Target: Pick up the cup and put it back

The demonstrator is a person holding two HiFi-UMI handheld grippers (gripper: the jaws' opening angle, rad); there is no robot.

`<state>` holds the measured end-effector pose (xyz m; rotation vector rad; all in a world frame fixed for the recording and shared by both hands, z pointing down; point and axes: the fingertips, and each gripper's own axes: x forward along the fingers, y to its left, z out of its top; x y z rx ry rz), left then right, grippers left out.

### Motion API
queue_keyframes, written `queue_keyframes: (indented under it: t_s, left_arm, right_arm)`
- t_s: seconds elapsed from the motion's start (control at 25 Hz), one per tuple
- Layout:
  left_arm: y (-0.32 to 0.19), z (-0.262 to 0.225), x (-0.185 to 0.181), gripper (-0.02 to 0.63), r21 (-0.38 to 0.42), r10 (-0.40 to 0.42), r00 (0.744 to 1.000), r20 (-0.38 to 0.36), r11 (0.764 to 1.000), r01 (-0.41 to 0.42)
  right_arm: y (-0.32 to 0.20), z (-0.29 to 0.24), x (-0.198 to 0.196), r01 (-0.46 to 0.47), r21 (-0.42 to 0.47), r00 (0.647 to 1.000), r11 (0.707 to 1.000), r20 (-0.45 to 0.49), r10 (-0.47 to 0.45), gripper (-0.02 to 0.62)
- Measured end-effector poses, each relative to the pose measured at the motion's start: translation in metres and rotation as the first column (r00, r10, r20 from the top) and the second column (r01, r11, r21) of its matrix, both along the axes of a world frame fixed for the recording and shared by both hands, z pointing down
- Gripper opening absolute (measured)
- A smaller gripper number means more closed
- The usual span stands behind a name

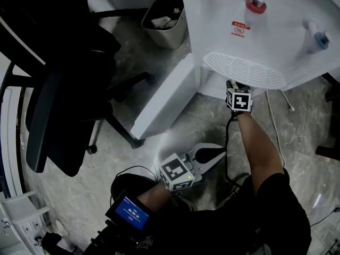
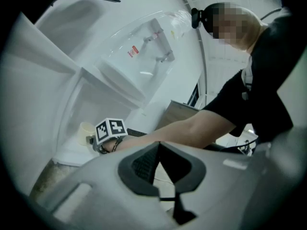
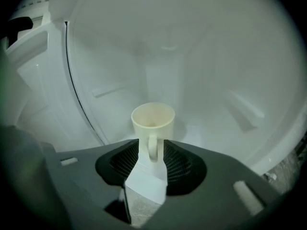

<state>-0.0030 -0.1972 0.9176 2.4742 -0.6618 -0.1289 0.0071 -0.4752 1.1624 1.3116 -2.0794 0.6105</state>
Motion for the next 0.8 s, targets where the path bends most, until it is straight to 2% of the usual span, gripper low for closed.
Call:
queue_keyframes:
  t_s: [0.16, 0.2, 0.28, 0.44, 0.56, 0.64, 0.72, 0.8]
  left_arm:
    - [-0.006, -0.006, 0.002, 0.003, 0.016, 0.007, 1.0, -0.015, 1.0, -0.007]
    - [-0.008, -0.007, 0.001, 0.003, 0.021, 0.006, 1.0, -0.019, 1.0, -0.005]
    - [-0.012, -0.008, -0.001, 0.003, 0.024, -0.001, 1.0, -0.02, 1.0, 0.002]
    - [-0.022, -0.017, 0.0, 0.003, 0.068, -0.005, 1.0, -0.03, 0.998, 0.007]
    - [-0.03, -0.023, -0.01, 0.048, 0.142, -0.037, 0.999, 0.035, 0.989, 0.032]
    - [-0.044, -0.033, -0.026, 0.022, 0.171, -0.101, 0.993, 0.061, 0.981, 0.089]
    - [-0.052, -0.059, -0.039, 0.003, 0.153, -0.164, 0.984, 0.062, 0.976, 0.153]
    - [-0.044, -0.09, -0.045, 0.003, 0.093, -0.24, 0.97, 0.04, 0.967, 0.236]
  right_arm:
    - [0.013, -0.01, 0.013, -0.065, 0.054, 0.998, 0.996, 0.011, 0.064, 0.173]
    - [0.017, -0.016, 0.017, -0.098, 0.084, 0.995, 0.992, 0.016, 0.097, 0.137]
    - [0.025, -0.032, 0.018, -0.141, 0.151, 0.99, 0.978, 0.03, 0.138, 0.006]
    - [0.041, -0.063, 0.001, -0.123, 0.217, 0.991, 0.968, 0.084, 0.107, 0.006]
    - [0.062, -0.08, -0.03, -0.062, 0.195, 0.989, 0.979, 0.141, 0.035, 0.006]
    - [0.076, -0.105, -0.061, -0.01, 0.173, 0.979, 0.985, 0.201, -0.025, 0.007]
    - [0.096, -0.132, -0.08, 0.038, 0.134, 0.967, 0.99, 0.246, -0.07, 0.007]
    - [0.134, -0.155, -0.079, 0.098, 0.061, 0.963, 0.993, 0.248, -0.11, 0.006]
